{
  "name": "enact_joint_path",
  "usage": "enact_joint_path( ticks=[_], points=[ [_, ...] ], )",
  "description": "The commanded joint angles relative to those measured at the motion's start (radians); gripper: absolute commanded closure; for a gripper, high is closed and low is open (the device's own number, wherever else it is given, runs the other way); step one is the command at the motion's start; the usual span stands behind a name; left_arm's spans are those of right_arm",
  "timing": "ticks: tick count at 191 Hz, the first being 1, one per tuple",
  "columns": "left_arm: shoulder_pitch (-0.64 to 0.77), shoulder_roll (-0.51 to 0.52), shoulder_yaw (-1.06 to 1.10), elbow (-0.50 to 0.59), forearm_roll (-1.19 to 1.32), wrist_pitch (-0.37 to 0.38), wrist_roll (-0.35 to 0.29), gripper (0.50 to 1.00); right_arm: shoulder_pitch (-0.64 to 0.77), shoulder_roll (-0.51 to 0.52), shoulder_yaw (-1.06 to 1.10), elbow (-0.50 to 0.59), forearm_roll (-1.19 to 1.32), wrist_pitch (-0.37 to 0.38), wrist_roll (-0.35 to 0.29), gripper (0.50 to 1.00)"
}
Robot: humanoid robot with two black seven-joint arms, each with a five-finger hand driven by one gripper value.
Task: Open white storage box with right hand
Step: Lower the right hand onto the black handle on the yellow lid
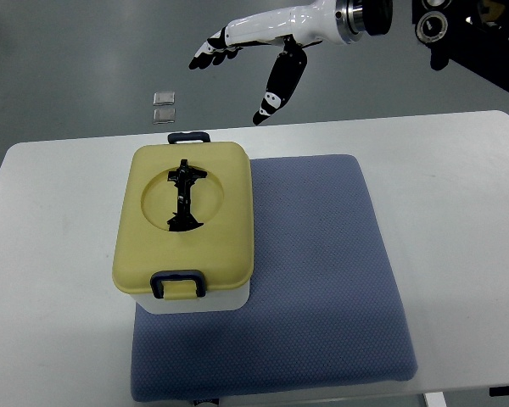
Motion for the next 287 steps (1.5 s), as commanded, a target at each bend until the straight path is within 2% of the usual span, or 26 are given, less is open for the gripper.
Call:
enact_joint_path(
  ticks=[1, 73, 287],
  points=[
    [0.0, 0.0, 0.001, 0.0, 0.0, 0.0, 0.0, 0.5, -0.005, 0.019, 0.006, 0.036, 0.002, 0.0, 0.004, 0.574],
    [-0.001, 0.0, -0.002, -0.001, 0.0, 0.0, 0.0, 0.5, -0.074, 0.142, 0.01, 0.066, -0.019, 0.0, 0.0, 0.574],
    [0.0, 0.0, -0.001, 0.002, 0.0, 0.0, 0.0, 0.5, -0.178, 0.252, 0.001, 0.049, -0.236, 0.0, -0.003, 0.574]
  ],
)
